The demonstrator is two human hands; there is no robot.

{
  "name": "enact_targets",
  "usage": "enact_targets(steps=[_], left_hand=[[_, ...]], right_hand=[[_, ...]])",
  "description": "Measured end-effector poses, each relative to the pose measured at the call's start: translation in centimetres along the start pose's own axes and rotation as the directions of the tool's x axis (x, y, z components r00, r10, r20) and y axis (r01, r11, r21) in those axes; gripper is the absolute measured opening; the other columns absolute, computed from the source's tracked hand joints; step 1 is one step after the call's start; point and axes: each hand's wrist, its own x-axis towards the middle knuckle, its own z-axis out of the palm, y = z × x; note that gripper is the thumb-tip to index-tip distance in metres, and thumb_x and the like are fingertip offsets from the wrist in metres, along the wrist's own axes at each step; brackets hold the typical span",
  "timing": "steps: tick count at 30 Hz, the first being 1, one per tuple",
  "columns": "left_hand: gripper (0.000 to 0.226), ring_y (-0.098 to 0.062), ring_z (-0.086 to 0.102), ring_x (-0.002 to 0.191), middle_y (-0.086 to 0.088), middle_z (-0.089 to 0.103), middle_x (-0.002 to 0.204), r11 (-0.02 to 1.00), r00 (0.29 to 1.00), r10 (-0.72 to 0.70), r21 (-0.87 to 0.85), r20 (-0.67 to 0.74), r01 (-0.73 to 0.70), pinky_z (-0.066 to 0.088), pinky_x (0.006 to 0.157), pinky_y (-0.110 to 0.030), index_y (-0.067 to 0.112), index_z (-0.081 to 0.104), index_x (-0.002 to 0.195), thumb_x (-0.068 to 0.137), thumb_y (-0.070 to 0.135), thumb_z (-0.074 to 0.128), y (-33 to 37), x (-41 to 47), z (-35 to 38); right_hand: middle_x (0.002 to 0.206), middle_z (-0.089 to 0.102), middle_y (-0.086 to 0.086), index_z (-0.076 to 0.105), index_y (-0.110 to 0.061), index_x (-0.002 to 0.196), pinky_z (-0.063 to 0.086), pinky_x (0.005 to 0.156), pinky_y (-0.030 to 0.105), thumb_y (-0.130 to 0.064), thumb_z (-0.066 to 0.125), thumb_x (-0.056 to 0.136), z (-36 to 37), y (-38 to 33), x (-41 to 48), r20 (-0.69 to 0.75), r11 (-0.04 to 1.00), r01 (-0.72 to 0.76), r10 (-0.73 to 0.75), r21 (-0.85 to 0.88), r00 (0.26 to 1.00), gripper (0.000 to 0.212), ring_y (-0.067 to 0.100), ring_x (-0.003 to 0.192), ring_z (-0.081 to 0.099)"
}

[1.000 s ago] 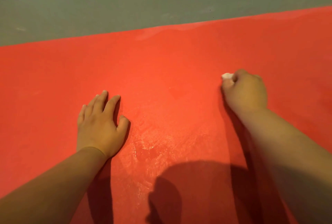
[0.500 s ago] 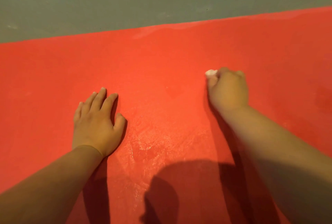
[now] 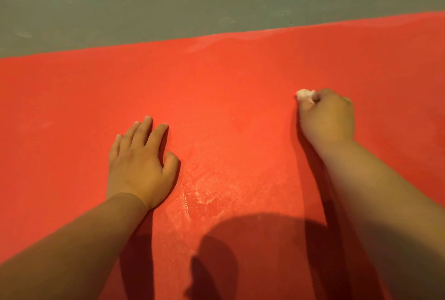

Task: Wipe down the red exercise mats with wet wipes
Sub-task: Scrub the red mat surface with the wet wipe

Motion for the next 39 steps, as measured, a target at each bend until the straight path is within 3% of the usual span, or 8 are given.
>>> enact_targets(steps=[3,7,13,17,21,28,36,39], left_hand=[[0.069,-0.025,0.022,0.142,-0.005,0.031,0.154,1.000,1.000,0.001,-0.003,-0.003,-0.001,0.014,0.117,-0.046,0.026,0.043,0.140,0.078,0.049,0.025,0.0,0.1,0.0],[0.069,-0.025,0.022,0.142,-0.005,0.031,0.154,1.000,1.000,0.004,0.001,-0.002,-0.004,0.013,0.117,-0.045,0.026,0.043,0.141,0.078,0.050,0.024,0.0,0.1,-0.1],[0.070,-0.024,0.022,0.142,-0.004,0.030,0.154,1.000,1.000,-0.003,-0.001,0.001,0.003,0.013,0.117,-0.045,0.026,0.043,0.141,0.077,0.050,0.024,0.0,0.3,-0.2],[0.071,-0.023,0.022,0.142,-0.003,0.031,0.154,1.000,1.000,-0.011,0.004,0.002,0.011,0.013,0.117,-0.044,0.027,0.043,0.141,0.077,0.051,0.024,0.0,0.4,-0.1],[0.071,-0.024,0.024,0.141,-0.003,0.032,0.154,1.000,1.000,-0.011,0.001,-0.002,0.011,0.014,0.117,-0.043,0.027,0.044,0.140,0.076,0.051,0.025,0.0,0.6,0.0],[0.068,-0.023,0.024,0.141,-0.001,0.032,0.153,1.000,1.000,-0.026,-0.012,0.000,0.026,0.015,0.117,-0.043,0.027,0.045,0.139,0.077,0.049,0.028,0.1,0.8,-0.1],[0.064,-0.024,0.028,0.140,-0.002,0.035,0.152,0.999,0.999,-0.037,-0.024,-0.016,0.036,0.019,0.116,-0.044,0.026,0.046,0.139,0.078,0.045,0.035,0.0,1.2,0.0],[0.068,-0.024,0.028,0.140,-0.002,0.035,0.152,0.999,0.999,-0.041,-0.028,-0.024,0.040,0.019,0.116,-0.044,0.026,0.046,0.139,0.077,0.048,0.029,0.0,1.3,0.0]], right_hand=[[0.098,0.072,0.002,0.070,-0.020,0.101,0.040,0.078,0.031,-0.029,0.054,0.092,1.1,-4.4,-4.9,0.067,0.946,0.300,-0.310,0.126,0.948,0.020,0.029,0.093,0.056],[0.079,0.065,0.000,0.061,-0.021,0.081,0.039,0.065,0.032,-0.038,0.057,0.090,0.9,-7.3,-8.4,0.227,0.711,0.676,-0.703,0.194,0.674,0.020,0.023,0.081,0.050],[0.100,0.070,0.011,0.066,-0.012,0.095,0.041,0.079,0.037,-0.035,0.050,0.094,0.3,-1.3,0.7,0.020,0.992,0.125,-0.125,-0.021,0.992,0.028,0.035,0.098,0.051],[0.098,0.070,0.000,0.069,-0.021,0.096,0.042,0.079,0.034,-0.024,0.054,0.093,2.0,-6.3,-4.8,0.092,0.921,0.369,-0.381,0.122,0.920,0.015,0.028,0.093,0.054],[0.088,0.067,-0.002,0.064,-0.022,0.090,0.042,0.072,0.036,-0.036,0.054,0.093,1.9,-8.2,-7.9,0.218,0.706,0.674,-0.708,0.219,0.671,0.017,0.023,0.085,0.052],[0.108,0.070,0.006,0.068,-0.018,0.099,0.040,0.086,0.036,-0.034,0.047,0.096,1.3,-2.0,0.8,0.029,0.977,0.213,-0.212,-0.024,0.977,0.027,0.033,0.099,0.053],[0.092,0.065,0.003,0.064,-0.017,0.096,0.044,0.075,0.038,-0.035,0.050,0.095,2.2,-8.7,-7.5,0.220,0.687,0.708,-0.725,0.163,0.652,0.023,0.026,0.092,0.052],[0.105,0.070,-0.002,0.068,-0.023,0.103,0.042,0.082,0.034,-0.035,0.049,0.096,1.8,-5.7,-2.8,0.177,0.764,0.642,-0.642,0.066,0.746,0.024,0.027,0.095,0.054]])
